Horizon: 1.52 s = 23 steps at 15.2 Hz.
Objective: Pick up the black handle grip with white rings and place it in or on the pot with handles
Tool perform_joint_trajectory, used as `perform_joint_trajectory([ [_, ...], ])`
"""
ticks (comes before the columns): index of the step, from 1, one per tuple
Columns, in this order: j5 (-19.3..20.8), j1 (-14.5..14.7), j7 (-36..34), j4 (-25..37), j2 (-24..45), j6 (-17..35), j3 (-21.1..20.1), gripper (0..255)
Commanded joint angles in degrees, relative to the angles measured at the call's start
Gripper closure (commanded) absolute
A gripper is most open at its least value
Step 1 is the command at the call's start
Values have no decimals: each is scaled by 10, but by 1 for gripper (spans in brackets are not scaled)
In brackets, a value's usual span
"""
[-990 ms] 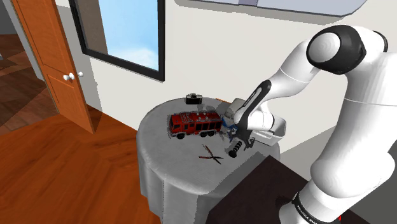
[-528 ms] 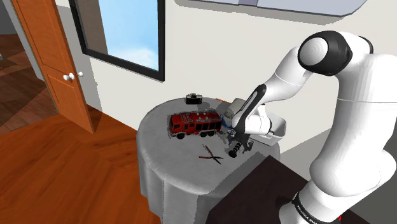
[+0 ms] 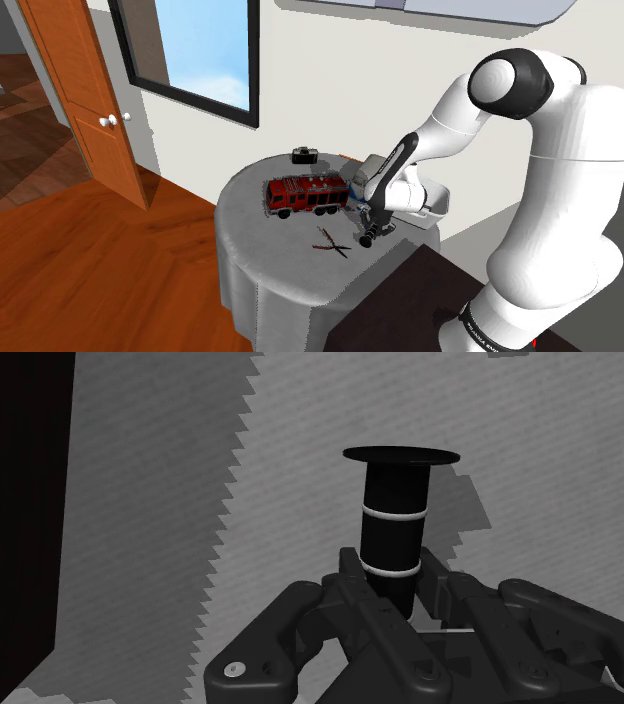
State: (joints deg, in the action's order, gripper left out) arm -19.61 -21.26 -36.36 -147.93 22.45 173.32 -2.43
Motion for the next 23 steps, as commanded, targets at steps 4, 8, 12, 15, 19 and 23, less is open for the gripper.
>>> perform_joint_trajectory([
  [4,0,0,0,0,0,0,0,255],
  [8,5,9,-6,-6,-20,-15,10,255],
  [12,21,26,-22,-16,-60,-45,30,255],
  [15,37,37,-36,-23,-90,-68,45,255],
  [19,62,48,-56,-30,-129,-100,61,255],
  [23,87,53,-77,-34,-167,-133,72,255],
])
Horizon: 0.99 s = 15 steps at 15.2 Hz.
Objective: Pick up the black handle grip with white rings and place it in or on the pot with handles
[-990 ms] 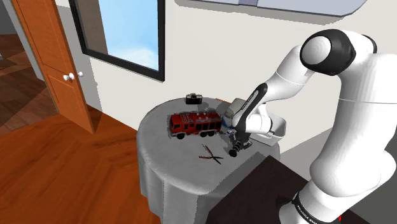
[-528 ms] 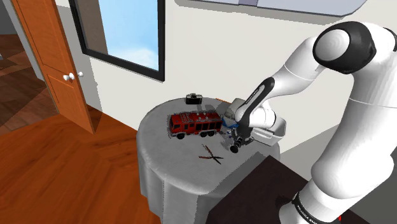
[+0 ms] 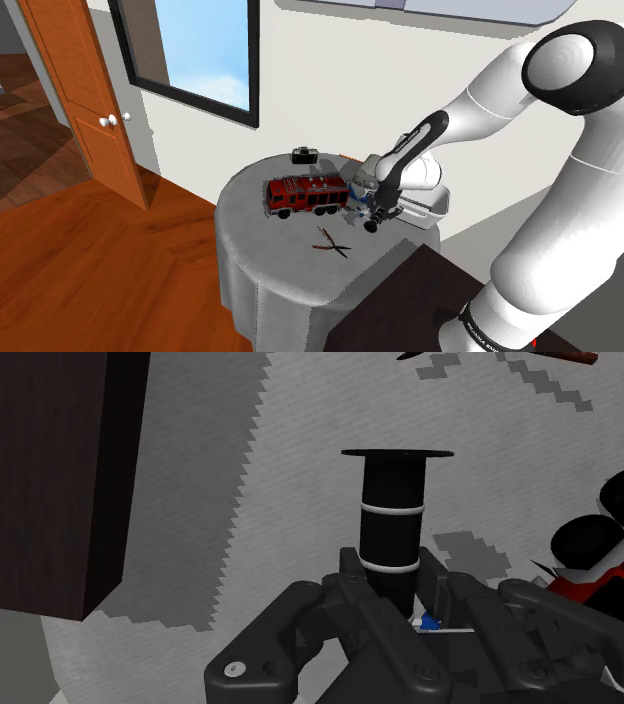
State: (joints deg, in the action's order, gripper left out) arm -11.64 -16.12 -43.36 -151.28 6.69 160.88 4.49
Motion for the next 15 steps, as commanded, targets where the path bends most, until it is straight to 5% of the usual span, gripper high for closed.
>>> perform_joint_trajectory([
  [1,13,3,-11,-1,-18,-17,4,255],
  [15,68,-2,-57,8,-136,-142,10,255],
])
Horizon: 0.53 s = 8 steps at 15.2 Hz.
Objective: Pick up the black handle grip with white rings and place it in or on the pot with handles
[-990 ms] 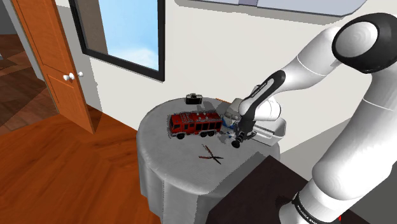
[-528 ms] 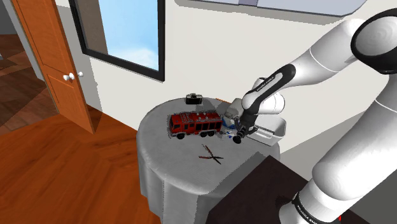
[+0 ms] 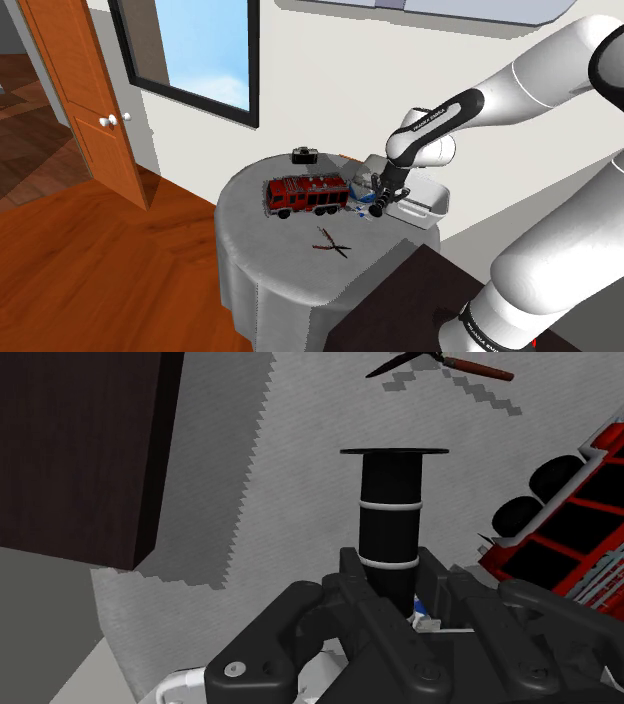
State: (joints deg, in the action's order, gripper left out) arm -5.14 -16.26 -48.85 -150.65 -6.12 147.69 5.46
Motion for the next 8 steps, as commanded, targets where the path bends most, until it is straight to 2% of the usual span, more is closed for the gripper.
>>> perform_joint_trajectory([
  [1,5,-2,-4,4,-15,-19,0,255],
  [6,14,-4,-11,14,-46,-60,-1,255],
  [8,14,-17,21,33,-30,-64,18,255],
])
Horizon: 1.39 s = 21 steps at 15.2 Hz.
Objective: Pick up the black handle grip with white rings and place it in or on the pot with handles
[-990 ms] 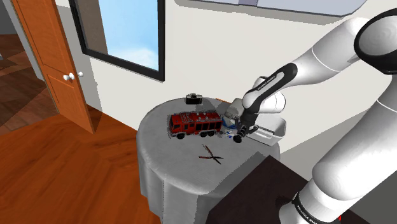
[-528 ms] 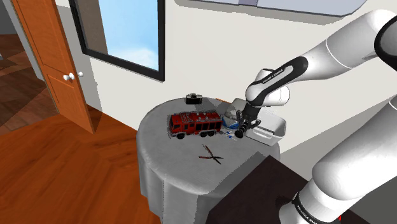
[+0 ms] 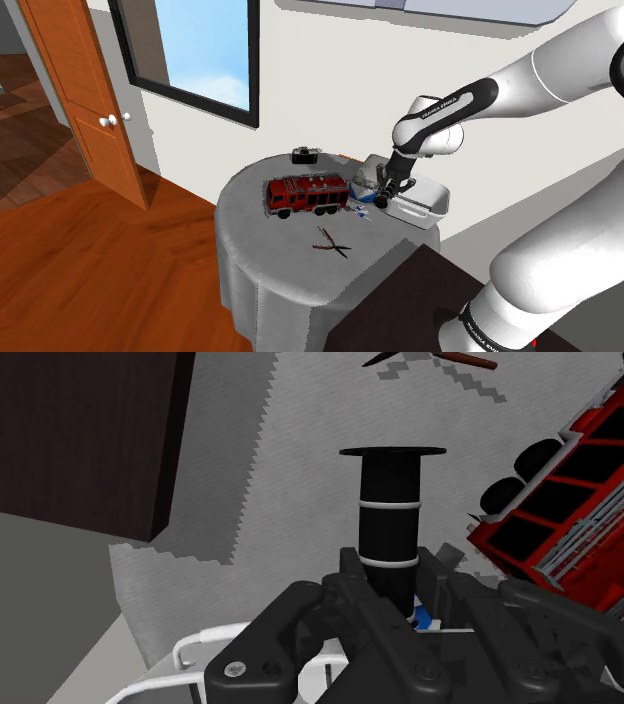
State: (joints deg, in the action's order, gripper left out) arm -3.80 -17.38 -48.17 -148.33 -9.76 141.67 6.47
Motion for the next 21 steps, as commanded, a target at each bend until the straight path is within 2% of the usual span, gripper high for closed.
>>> perform_joint_trajectory([
  [1,-1,-11,30,20,16,-6,18,255],
  [11,-36,-71,188,157,129,-42,92,255],
  [19,-86,-136,304,321,252,-100,120,255],
  [21,-92,-138,308,317,262,-88,118,255],
])
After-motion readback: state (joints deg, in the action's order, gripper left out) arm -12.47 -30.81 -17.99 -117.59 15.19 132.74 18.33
